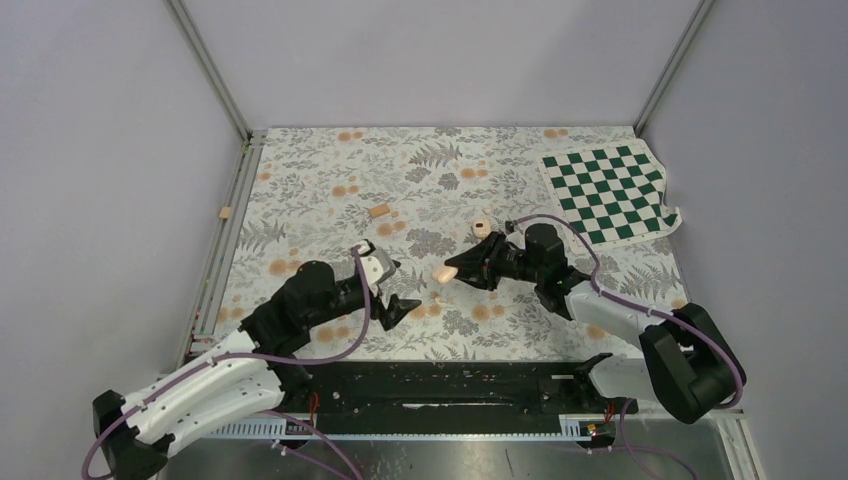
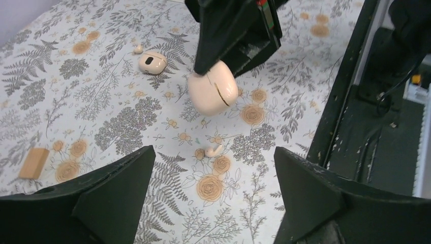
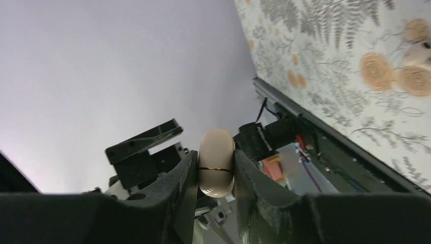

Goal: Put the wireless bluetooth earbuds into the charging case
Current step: Pass from the right arm to the left

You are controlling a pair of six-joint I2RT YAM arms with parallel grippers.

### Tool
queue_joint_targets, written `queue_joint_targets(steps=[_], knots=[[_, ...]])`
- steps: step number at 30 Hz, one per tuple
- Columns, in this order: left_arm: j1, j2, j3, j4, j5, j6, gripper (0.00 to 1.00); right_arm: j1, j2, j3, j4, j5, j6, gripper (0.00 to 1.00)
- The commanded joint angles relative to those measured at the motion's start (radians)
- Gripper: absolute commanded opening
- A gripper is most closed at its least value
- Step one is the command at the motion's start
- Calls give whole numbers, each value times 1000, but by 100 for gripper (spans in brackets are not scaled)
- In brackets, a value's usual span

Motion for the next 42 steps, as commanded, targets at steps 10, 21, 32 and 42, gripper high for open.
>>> queue_joint_targets(steps=[10, 21, 32, 42], knots=[[-125, 111, 28, 129, -137, 232, 74, -2, 99, 21, 354, -179, 273, 0], [-153, 139, 17, 222, -252, 283, 66, 38, 60, 58, 134, -180, 215, 0], [-160, 183, 62, 168, -162, 329, 62, 76, 112, 21, 303, -160, 374, 0], [-169, 212, 82, 158, -147, 336, 42, 83, 138, -6, 358, -157, 430, 0]])
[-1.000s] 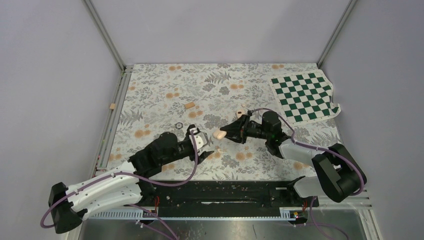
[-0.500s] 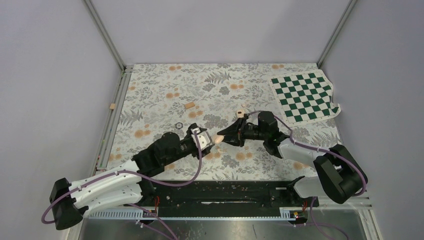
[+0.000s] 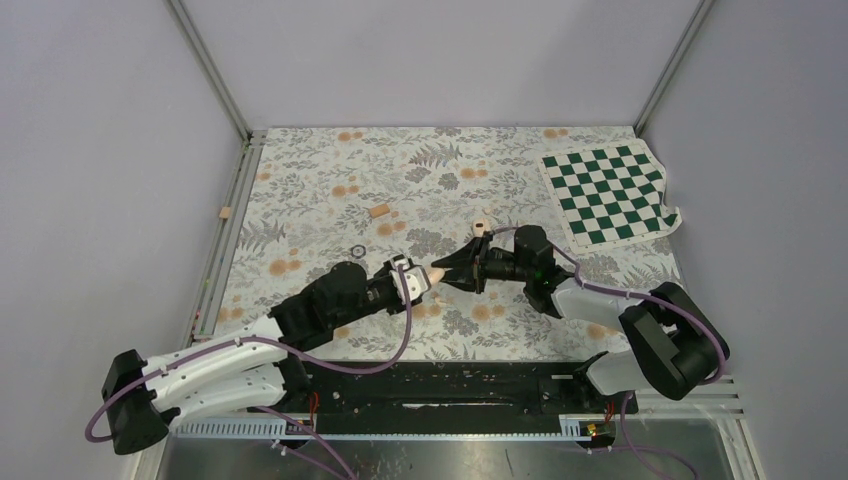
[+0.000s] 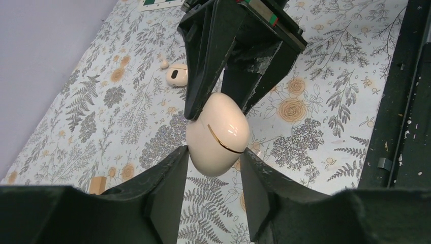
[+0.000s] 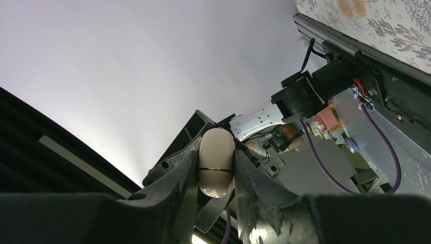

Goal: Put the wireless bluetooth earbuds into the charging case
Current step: Pass from the right arm to the left, then pass from the left arm to the right

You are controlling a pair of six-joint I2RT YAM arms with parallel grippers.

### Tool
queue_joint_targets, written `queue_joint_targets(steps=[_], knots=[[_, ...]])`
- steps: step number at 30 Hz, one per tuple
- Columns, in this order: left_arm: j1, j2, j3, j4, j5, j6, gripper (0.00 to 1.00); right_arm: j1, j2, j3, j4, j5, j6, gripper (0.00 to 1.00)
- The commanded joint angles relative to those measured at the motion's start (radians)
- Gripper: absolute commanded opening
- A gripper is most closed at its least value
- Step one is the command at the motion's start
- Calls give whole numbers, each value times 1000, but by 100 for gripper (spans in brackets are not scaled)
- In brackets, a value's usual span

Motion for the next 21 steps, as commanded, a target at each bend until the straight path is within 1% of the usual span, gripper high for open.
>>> queue_joint_targets(steps=[1, 4, 7, 8, 9, 10, 11, 12, 13, 14, 15, 16, 21], knots=[[-9, 12, 57, 29, 35, 11, 40, 11, 13, -11, 72, -9, 38, 0], [-13, 20, 65, 28, 40, 10, 28, 12, 19, -18, 81, -9, 43, 0], [-16, 24, 73, 26, 42, 5, 4, 12, 29, -29, 101, -6, 54, 0], [-16, 24, 76, 22, 44, 1, 0, 12, 34, -35, 115, -3, 62, 0], [-16, 25, 80, 16, 46, -7, 0, 12, 38, -40, 132, -3, 72, 2], [-17, 24, 81, 10, 49, -12, 0, 12, 43, -43, 154, 1, 76, 16], [-17, 22, 83, 5, 52, -21, 0, 12, 46, -48, 177, 4, 80, 43], [-17, 19, 82, 3, 51, -37, 0, 11, 50, -51, 200, 10, 80, 63], [-17, 15, 82, 1, 48, -51, 0, 12, 51, -54, 223, 16, 76, 79], [-17, 10, 82, -3, 48, -66, 0, 11, 51, -52, 229, 15, 66, 90], [-17, 2, 83, -13, 49, -77, 0, 12, 52, -48, 226, 11, 54, 97], [-17, -7, 84, -14, 53, -91, 0, 12, 53, -47, 221, 7, 44, 99], [-16, -49, 92, -87, 42, -172, 0, 11, 46, -38, 151, -5, -43, 99]])
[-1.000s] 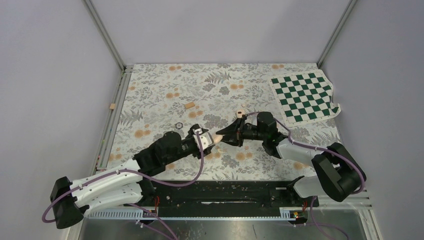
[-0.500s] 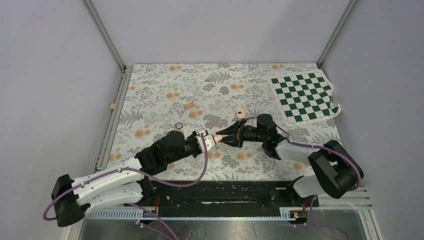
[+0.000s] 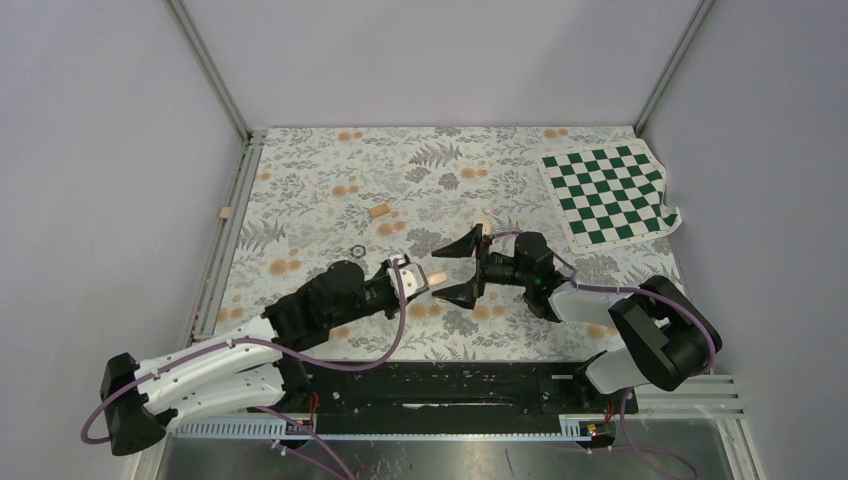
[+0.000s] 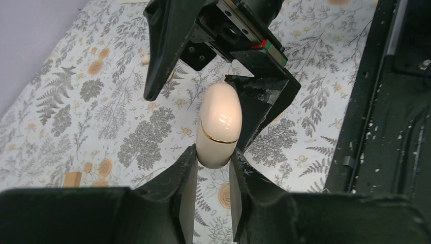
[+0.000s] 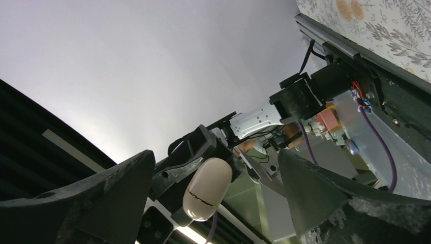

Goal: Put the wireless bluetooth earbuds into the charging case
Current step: Pass from the left arm to the right

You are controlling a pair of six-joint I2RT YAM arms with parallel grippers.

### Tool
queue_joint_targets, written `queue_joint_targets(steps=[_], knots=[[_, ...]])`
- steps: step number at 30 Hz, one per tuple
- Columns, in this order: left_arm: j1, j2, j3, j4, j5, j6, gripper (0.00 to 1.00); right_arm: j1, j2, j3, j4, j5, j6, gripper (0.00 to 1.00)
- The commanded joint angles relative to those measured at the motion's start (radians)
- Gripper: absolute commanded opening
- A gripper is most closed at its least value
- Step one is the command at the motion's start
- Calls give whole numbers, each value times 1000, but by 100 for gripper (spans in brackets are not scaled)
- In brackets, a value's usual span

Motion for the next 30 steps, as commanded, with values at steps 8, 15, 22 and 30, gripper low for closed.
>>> queue_joint_targets(steps=[8, 15, 22, 30], knots=[[-1, -28, 136, -213, -53, -277, 0, -33, -159, 34, -357, 15, -399, 100], [0, 16, 210, -387, -47, -373, 0, -87, -423, 269, -1105, 230, -956, 99], [50, 109, 335, -550, 212, -337, 0, -87, -600, 325, -1155, 329, -1517, 87], [240, 143, 396, -588, 618, -313, 0, -81, -688, 180, -954, 100, -1652, 87]])
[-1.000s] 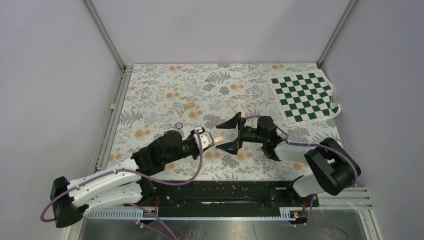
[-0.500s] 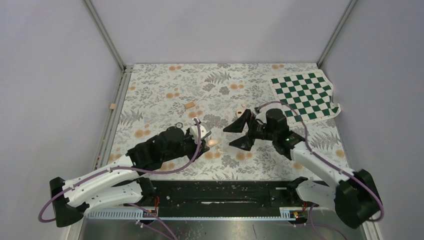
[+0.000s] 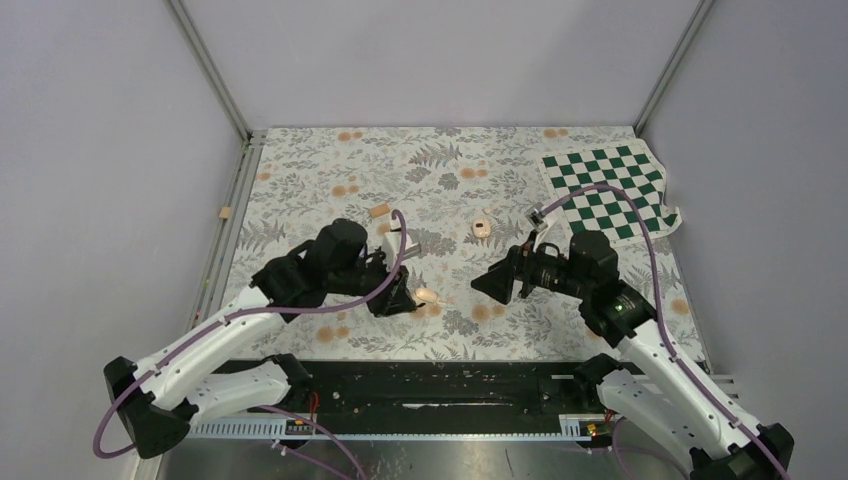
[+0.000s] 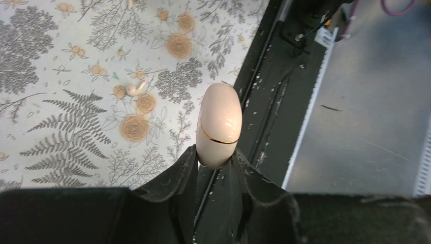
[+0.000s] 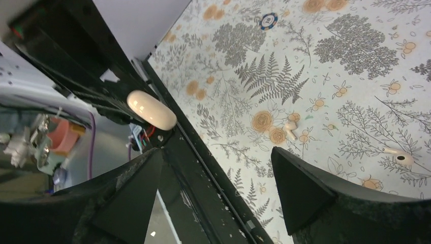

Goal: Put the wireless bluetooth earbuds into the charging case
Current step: Pass from the left arm to the right

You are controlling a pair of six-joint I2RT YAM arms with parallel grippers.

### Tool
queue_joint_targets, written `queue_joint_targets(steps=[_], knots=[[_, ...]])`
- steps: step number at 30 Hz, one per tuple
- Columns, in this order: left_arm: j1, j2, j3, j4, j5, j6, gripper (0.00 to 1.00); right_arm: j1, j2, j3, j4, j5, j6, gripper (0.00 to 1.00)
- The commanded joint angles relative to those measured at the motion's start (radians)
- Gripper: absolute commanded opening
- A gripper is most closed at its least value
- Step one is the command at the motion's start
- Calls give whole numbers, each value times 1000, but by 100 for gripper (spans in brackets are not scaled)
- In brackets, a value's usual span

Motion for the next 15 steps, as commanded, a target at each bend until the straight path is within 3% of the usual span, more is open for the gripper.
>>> queue_joint_targets(steps=[1, 4, 9, 15], knots=[[70, 24, 80, -24, 267, 23, 0, 10, 23, -50, 165, -155, -92, 87], [84, 64, 104, -58, 332, 37, 0, 54, 37, -83, 305, -179, -42, 88], [99, 101, 114, -63, 394, 35, 0, 198, 121, -3, 269, -142, -133, 88], [103, 95, 118, -55, 395, 28, 0, 216, 207, 30, 325, -181, -81, 87]])
